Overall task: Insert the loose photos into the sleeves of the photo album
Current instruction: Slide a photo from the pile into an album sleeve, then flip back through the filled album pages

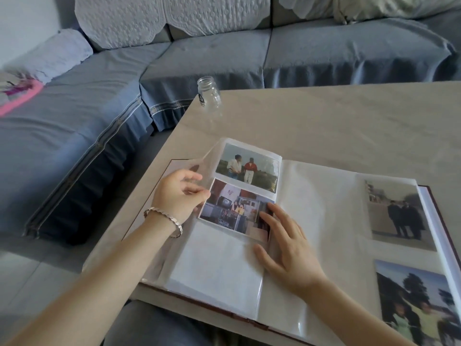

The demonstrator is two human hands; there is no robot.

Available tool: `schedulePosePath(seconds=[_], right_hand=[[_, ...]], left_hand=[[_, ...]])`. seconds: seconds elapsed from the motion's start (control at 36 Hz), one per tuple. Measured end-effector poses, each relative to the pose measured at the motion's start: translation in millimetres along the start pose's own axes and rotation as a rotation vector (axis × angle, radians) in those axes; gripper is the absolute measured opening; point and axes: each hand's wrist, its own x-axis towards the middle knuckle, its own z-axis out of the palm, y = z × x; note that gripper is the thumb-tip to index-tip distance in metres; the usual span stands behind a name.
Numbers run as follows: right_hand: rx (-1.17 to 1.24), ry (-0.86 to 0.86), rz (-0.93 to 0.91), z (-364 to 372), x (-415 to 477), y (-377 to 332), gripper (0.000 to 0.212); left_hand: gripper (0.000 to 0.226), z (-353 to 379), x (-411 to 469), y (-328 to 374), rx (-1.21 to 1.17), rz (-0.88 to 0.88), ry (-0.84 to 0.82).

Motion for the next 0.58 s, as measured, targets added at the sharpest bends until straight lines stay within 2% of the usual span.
schedulePosePath(seconds=[0.11,0.25,0.33,0.39,0.44,0.53,0.58], right_hand=[[-0.011,0.004,-0.008,-0.5,2.9,0.6,0.048],[-0.106,0.008,-0.004,-4.2,17.5,-10.7,0.047],[-0.205,-0.132,-0.038,-9.8,32.6,-29.6,0.060],[-0.243,-0.250,-0.057,-10.2,38.5,-37.5,0.079],[-0.288,-0.279,-0.077,-7.7,42.4,-39.8,0.090],[-0.305,-0.300,-0.038,-1.8,43.7,-40.3,0.085],[-0.308,-0.284,-0.020,2.3,42.5,-38.3,0.070]], left_hand=[[0.033,-5.1,7.3,-43.0,0.185,-0.116,0.017],[0.078,-29.3,15.1,-97.1,0.568,-0.400,-0.011],[0.098,-41.8,18.5,-119.3,0.501,-0.529,-0.032],[0.111,-47.4,21.8,-128.8,0.435,-0.538,-0.034],[0.116,-51.6,24.9,-131.4,0.428,-0.546,-0.043],[0.117,-55.5,28.9,-131.7,0.468,-0.600,-0.067],[0.118,-57.4,32.3,-134.3,0.494,-0.622,-0.078]])
